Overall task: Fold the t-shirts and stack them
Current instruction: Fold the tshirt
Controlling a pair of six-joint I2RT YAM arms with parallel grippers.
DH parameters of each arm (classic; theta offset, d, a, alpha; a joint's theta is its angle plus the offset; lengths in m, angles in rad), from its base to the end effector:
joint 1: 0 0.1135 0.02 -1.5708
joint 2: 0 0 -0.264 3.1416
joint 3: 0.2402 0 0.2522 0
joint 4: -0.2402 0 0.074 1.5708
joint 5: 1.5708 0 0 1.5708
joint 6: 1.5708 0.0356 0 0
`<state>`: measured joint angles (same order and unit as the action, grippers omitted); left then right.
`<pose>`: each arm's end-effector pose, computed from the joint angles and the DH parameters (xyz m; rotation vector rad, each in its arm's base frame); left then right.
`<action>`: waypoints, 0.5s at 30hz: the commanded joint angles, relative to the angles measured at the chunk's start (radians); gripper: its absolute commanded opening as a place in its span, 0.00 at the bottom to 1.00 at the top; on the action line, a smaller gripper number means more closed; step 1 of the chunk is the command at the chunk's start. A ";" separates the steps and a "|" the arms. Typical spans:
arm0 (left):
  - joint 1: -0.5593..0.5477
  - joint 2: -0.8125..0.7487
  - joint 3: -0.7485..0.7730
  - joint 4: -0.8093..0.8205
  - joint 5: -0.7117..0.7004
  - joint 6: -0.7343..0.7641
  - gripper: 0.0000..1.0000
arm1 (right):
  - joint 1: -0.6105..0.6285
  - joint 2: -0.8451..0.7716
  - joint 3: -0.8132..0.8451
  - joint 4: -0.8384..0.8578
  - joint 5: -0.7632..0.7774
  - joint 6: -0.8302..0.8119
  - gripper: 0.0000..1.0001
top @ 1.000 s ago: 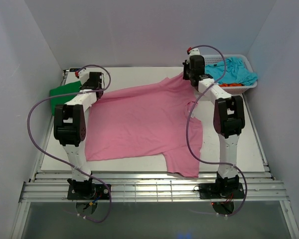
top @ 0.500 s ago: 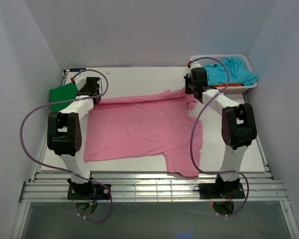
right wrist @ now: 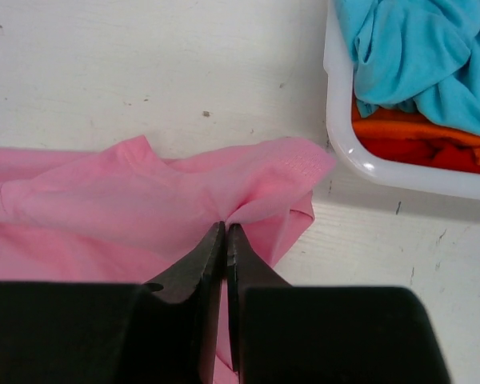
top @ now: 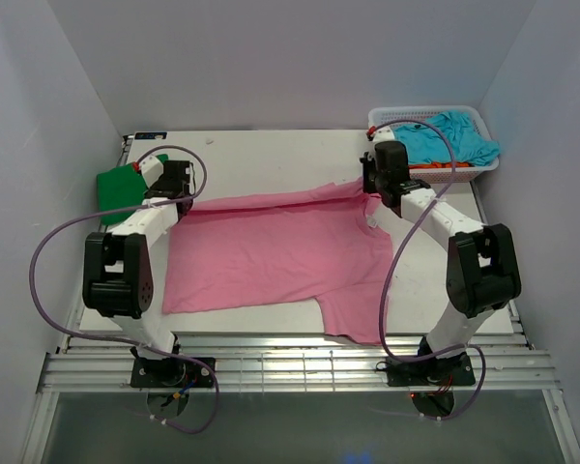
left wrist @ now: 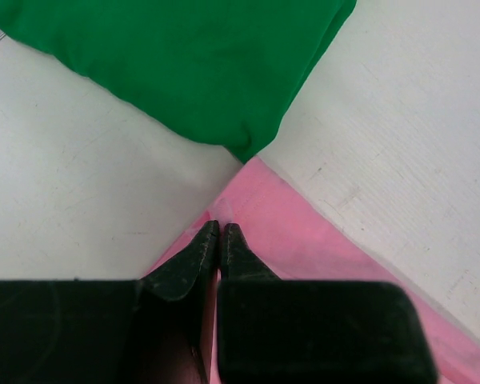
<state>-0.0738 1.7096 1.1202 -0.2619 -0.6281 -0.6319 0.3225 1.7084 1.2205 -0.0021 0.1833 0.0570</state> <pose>0.3618 -0.0058 0.2113 -0.8790 2.0755 0.3911 0.3785 0.1196 0.2619 -0.1592 2.0460 0.0469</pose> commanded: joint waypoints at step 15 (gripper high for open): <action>0.005 -0.081 -0.053 -0.054 0.008 -0.025 0.00 | 0.058 -0.115 -0.164 -0.076 0.081 0.040 0.08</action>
<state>-0.0738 1.6550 1.0718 -0.2920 -0.6201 -0.6483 0.3702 1.6413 1.0714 -0.0700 0.2279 0.0753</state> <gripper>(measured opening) 0.140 0.081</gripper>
